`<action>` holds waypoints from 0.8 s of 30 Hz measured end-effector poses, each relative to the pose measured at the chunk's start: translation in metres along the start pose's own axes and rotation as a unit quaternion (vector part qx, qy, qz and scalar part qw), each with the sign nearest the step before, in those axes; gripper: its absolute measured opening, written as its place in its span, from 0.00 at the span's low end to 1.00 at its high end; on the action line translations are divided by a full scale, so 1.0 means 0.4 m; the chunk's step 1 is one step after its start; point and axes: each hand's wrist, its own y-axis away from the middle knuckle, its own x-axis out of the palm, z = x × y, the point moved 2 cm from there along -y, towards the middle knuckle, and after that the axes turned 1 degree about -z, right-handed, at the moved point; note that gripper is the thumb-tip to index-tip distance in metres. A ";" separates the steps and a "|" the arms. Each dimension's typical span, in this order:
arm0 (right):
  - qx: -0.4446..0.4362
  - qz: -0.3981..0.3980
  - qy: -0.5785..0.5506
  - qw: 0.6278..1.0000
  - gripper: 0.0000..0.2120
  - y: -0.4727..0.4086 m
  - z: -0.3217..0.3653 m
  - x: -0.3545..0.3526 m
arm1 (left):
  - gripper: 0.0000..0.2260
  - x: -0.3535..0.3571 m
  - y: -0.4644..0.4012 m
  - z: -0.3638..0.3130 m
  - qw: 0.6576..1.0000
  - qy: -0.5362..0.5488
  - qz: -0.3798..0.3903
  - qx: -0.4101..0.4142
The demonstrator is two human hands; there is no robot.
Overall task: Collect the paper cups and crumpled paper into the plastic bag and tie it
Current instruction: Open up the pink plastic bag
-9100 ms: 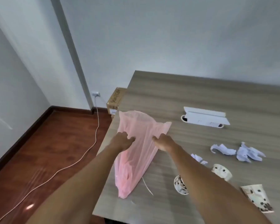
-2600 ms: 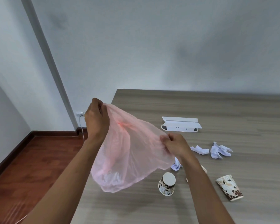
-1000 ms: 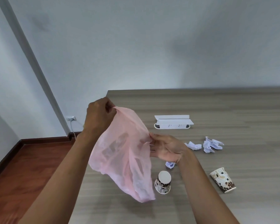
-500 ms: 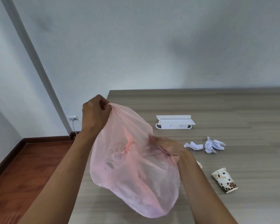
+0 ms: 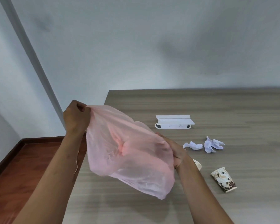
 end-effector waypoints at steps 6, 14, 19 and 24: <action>-0.028 -0.010 -0.035 0.999 0.16 -0.018 0.003 0.022 | 0.13 0.025 0.024 0.071 0.958 -0.170 0.221 -0.060; 0.022 -0.064 -0.014 0.998 0.12 -0.055 -0.008 0.019 | 0.32 0.078 0.168 -0.060 0.879 -0.083 0.382 0.272; 0.006 -0.002 0.018 1.000 0.21 0.010 -0.005 0.058 | 0.04 0.123 0.183 -0.054 0.908 -0.027 0.304 0.286; -0.010 -0.044 0.061 0.997 0.20 0.023 -0.012 -0.037 | 0.07 0.087 0.120 -0.056 0.963 -0.025 0.185 0.196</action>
